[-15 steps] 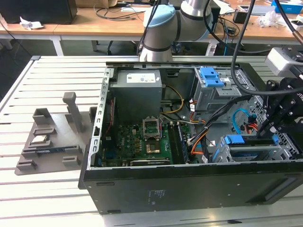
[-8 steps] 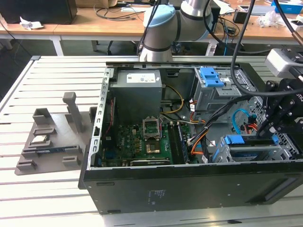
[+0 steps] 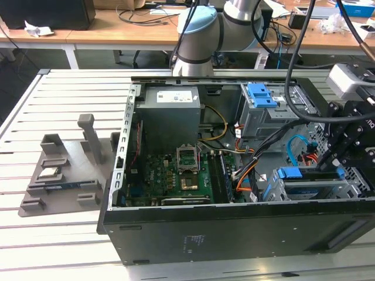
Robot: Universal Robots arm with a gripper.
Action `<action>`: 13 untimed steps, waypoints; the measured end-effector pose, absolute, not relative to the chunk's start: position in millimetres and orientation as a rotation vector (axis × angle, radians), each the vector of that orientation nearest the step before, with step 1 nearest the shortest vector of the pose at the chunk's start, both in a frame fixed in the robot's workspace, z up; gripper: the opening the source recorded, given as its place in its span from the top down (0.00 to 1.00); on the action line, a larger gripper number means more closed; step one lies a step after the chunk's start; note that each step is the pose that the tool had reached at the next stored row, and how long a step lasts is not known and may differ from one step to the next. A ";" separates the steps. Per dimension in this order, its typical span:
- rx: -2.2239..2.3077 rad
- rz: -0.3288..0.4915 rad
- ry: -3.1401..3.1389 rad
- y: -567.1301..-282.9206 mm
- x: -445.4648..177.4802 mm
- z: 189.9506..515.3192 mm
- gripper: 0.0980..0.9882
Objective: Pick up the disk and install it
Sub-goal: 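Insert the first disk wire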
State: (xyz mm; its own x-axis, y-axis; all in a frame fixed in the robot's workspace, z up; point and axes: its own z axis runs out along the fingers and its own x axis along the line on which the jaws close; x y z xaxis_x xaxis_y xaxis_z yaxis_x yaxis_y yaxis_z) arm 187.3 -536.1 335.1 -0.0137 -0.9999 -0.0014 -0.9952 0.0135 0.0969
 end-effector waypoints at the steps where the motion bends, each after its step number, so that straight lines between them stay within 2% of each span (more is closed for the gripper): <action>1: 2.158 -0.108 -2.187 -536.1 187.3 335.1 0.92; 3: 2.158 -0.109 -2.188 -536.1 187.3 334.6 0.91; 4: 2.158 -0.109 -2.188 -536.1 187.3 334.6 0.83; 6: 2.158 -0.108 -2.187 -536.1 187.3 335.3 0.83; 8: 2.157 -0.107 -2.187 -534.8 187.2 349.6 0.83; 9: 2.157 -0.105 -2.186 -534.1 187.3 354.5 0.85; 11: 2.155 -0.101 -2.185 -533.4 187.3 366.6 0.99; 13: 2.154 -0.101 -2.185 -533.3 187.3 374.3 0.99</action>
State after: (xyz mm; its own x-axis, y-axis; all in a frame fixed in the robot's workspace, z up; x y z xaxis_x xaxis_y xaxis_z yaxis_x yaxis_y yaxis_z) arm 187.3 -533.3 374.3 -0.0138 -0.9999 0.0050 -0.9952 0.0142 0.0968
